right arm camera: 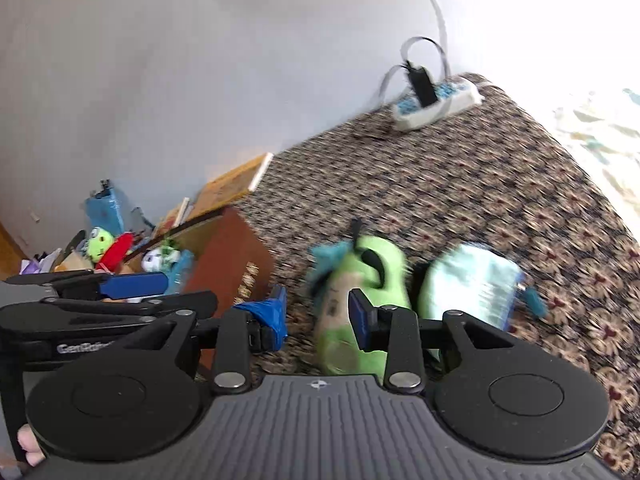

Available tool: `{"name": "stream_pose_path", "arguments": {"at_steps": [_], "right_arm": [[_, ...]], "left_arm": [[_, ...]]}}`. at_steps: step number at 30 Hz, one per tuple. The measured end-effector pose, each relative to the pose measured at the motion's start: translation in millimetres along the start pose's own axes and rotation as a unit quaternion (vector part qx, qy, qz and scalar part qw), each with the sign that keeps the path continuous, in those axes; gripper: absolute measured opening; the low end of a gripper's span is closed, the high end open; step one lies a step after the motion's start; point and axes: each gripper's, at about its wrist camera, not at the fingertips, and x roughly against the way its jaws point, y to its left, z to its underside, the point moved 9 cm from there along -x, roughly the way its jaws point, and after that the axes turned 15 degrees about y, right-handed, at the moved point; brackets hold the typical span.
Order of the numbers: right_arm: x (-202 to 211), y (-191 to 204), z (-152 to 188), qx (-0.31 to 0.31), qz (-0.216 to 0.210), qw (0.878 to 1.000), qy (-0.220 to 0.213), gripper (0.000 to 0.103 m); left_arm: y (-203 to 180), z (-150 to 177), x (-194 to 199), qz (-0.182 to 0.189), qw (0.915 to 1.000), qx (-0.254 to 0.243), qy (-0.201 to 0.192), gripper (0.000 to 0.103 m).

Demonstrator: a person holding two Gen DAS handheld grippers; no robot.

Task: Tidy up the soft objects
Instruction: 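Move the open right gripper back to the green plush toy, then grasp the green plush toy with black antennae using the right gripper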

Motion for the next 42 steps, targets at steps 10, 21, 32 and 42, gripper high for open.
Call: {"name": "stream_pose_path", "arguments": {"at_steps": [10, 21, 32, 42], "right_arm": [[-9, -35, -1, -0.049, -0.002, 0.999, 0.021, 0.018], [-36, -40, -17, -0.051, -0.026, 0.997, 0.057, 0.019], [-63, -41, -20, -0.034, -0.027, 0.995, 0.091, 0.026], [-65, -41, -14, -0.054, -0.054, 0.992, 0.096, 0.028]], "left_arm": [[-38, -2, -33, 0.094, 0.9951, -0.023, 0.020, 0.068], [-54, -6, -61, 0.165, 0.9855, -0.021, 0.032, 0.096], [-52, -10, -100, 0.177, 0.9814, -0.005, 0.074, 0.093], [-54, -8, -103, 0.190, 0.9790, 0.004, 0.073, 0.071]]}}
